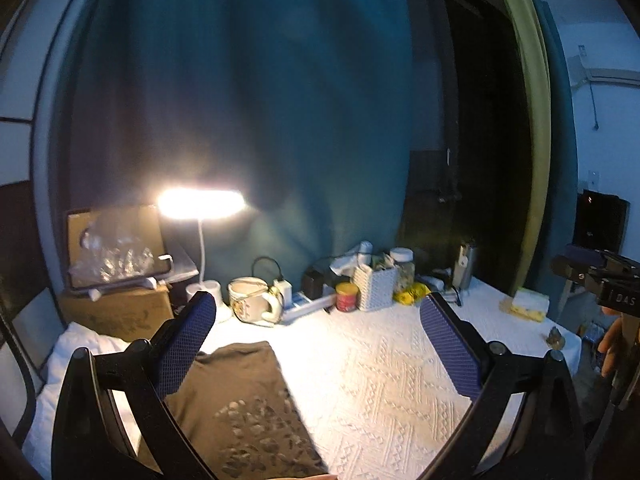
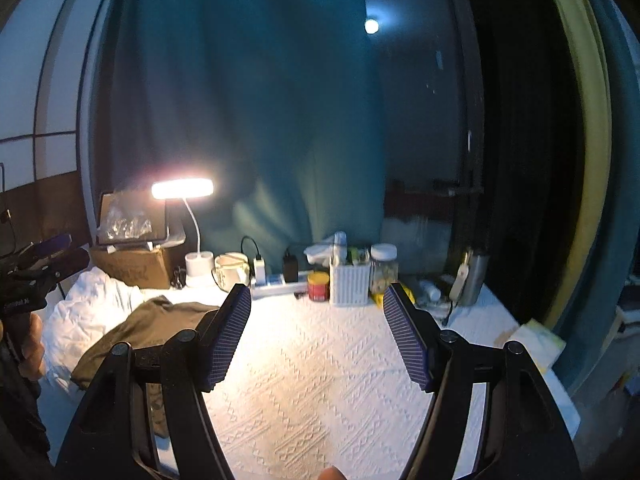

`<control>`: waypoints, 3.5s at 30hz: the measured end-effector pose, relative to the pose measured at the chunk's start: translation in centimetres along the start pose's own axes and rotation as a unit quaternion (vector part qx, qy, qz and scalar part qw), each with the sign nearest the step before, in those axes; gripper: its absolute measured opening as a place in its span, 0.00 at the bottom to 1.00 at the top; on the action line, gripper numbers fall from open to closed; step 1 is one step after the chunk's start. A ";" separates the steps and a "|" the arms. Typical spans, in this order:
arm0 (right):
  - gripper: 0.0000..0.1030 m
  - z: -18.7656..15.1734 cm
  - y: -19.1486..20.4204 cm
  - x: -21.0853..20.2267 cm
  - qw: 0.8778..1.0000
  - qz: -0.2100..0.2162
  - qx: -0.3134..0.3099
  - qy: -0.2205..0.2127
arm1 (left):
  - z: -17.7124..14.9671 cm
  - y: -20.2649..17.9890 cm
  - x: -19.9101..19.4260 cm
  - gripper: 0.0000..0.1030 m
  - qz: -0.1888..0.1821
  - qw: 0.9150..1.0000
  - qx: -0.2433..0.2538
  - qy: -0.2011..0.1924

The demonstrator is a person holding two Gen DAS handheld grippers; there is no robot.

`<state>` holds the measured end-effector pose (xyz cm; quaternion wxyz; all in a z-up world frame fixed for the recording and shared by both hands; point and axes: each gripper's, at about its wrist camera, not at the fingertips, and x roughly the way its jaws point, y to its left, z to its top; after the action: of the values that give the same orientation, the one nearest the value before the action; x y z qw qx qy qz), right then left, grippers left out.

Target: Fold small clothes

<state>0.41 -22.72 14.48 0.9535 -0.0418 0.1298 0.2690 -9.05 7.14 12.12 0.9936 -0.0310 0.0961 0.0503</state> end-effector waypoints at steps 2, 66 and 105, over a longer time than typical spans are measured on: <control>0.70 0.5 0.3 -0.6 1.000 -0.003 -0.003 -0.015 | 0.5 0.5 -0.5 0.98 0.010 1.000 0.001 -0.009; 0.70 2.6 3.6 0.6 0.999 0.016 -0.015 -0.037 | 0.0 6.3 -0.2 0.98 0.067 0.997 -0.045 -0.014; 0.70 2.6 3.7 0.8 0.999 0.016 -0.017 -0.036 | 0.1 5.7 -0.3 0.98 0.060 0.997 -0.041 -0.017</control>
<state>-0.29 -18.84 16.70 0.9523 -0.0460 0.0912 0.2874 -9.96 12.82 11.95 0.9881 -0.0653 0.0787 0.1145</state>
